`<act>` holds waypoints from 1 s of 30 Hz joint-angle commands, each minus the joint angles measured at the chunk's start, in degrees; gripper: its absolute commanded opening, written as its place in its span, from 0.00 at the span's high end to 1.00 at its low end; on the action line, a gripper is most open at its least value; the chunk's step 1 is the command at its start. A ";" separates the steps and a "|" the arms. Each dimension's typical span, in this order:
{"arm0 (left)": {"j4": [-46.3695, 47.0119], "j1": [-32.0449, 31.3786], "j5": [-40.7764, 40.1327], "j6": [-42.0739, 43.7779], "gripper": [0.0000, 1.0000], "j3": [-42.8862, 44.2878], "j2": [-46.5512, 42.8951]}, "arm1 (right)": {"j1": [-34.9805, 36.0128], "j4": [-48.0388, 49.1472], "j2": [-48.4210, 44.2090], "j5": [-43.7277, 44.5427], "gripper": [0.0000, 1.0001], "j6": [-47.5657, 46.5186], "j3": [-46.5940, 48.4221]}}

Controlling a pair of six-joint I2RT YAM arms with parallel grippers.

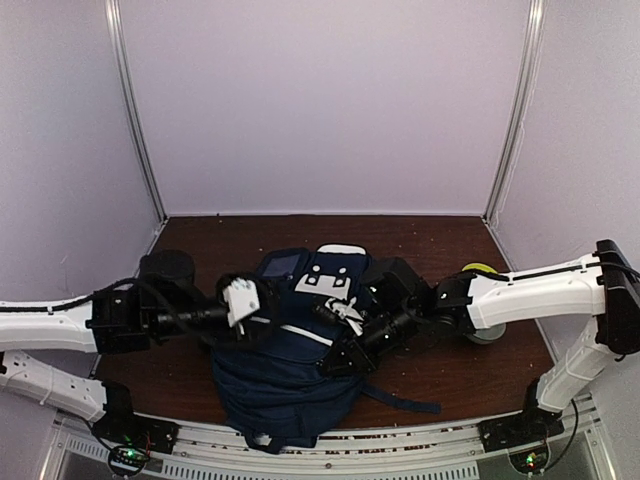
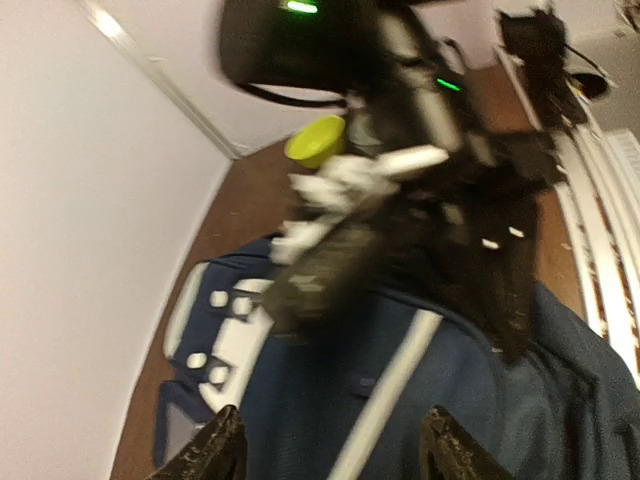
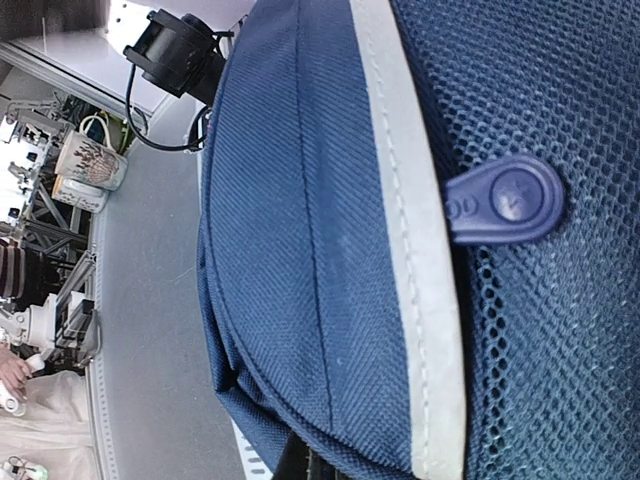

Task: Pack the student bag
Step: Hold the student bag at the center of the board.

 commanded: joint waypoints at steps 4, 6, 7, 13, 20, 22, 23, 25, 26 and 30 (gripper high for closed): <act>-10.82 -6.21 2.22 9.19 0.29 1.46 8.20 | -2.63 3.10 1.55 5.26 1.00 1.73 2.55; -10.79 -6.25 2.78 10.60 0.28 1.92 9.14 | -2.69 3.29 1.44 5.52 1.00 2.14 2.26; -10.94 -6.28 2.65 11.22 0.28 2.32 9.82 | -2.66 3.42 1.43 5.61 1.00 2.37 2.17; -15.15 -7.49 2.29 12.90 0.32 5.46 12.24 | -3.15 2.69 0.81 7.02 1.00 3.11 2.10; -16.28 -9.59 8.52 11.47 0.32 3.52 6.78 | -3.98 2.30 1.03 6.78 1.00 3.34 2.38; -17.24 -10.25 5.16 11.42 0.33 2.74 6.76 | -4.11 2.40 1.28 6.77 1.00 3.38 2.58; -17.18 -10.44 3.93 11.49 0.33 2.38 6.63 | -4.12 2.38 1.43 6.73 1.00 3.45 2.65; -15.73 -10.60 0.25 11.81 0.34 1.60 6.96 | -4.15 2.52 1.62 6.53 1.00 3.51 2.91; -14.86 -10.56 -2.45 12.20 0.37 1.42 7.55 | -4.07 2.58 1.80 6.33 1.00 3.55 2.98; -14.77 -10.69 -12.17 12.48 0.48 3.92 12.62 | -4.08 2.22 1.99 6.03 1.00 3.68 3.14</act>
